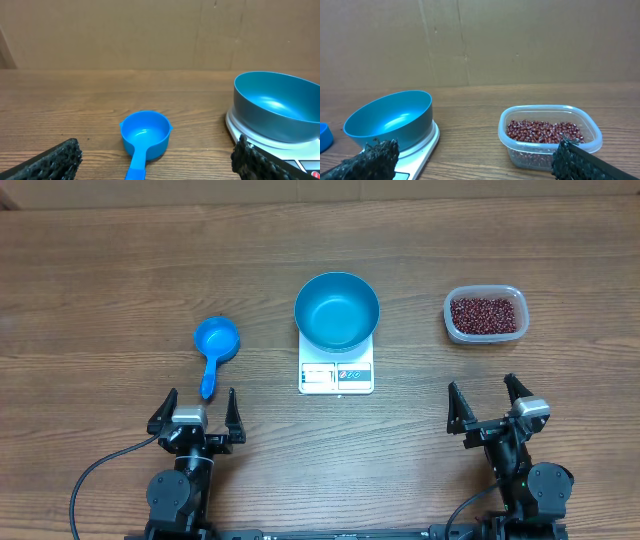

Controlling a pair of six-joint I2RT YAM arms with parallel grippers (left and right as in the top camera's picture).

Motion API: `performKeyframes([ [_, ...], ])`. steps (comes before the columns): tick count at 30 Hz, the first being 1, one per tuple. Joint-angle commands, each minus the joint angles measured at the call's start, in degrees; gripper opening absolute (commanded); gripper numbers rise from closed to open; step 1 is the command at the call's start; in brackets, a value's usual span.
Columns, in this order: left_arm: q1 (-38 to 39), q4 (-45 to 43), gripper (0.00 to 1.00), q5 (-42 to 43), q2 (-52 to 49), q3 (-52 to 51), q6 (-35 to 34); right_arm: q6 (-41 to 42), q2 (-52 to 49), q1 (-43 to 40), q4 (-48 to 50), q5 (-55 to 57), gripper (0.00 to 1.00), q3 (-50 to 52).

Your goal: Scoop item into bowl and weigh 150g on scale

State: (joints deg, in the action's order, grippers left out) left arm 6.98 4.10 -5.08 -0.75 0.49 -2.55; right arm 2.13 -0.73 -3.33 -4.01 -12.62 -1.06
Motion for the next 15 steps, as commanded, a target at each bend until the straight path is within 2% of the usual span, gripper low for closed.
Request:
performKeyframes([
  [1,-0.31,-0.04,0.99,0.26,0.50,-0.22,1.29,-0.22,0.57,-0.28,0.28,0.59,1.00,0.61],
  [15,-0.31,-0.04,1.00,0.26,0.50,-0.22,1.29,-0.22,0.57,-0.26,0.28,0.61,1.00,0.61],
])
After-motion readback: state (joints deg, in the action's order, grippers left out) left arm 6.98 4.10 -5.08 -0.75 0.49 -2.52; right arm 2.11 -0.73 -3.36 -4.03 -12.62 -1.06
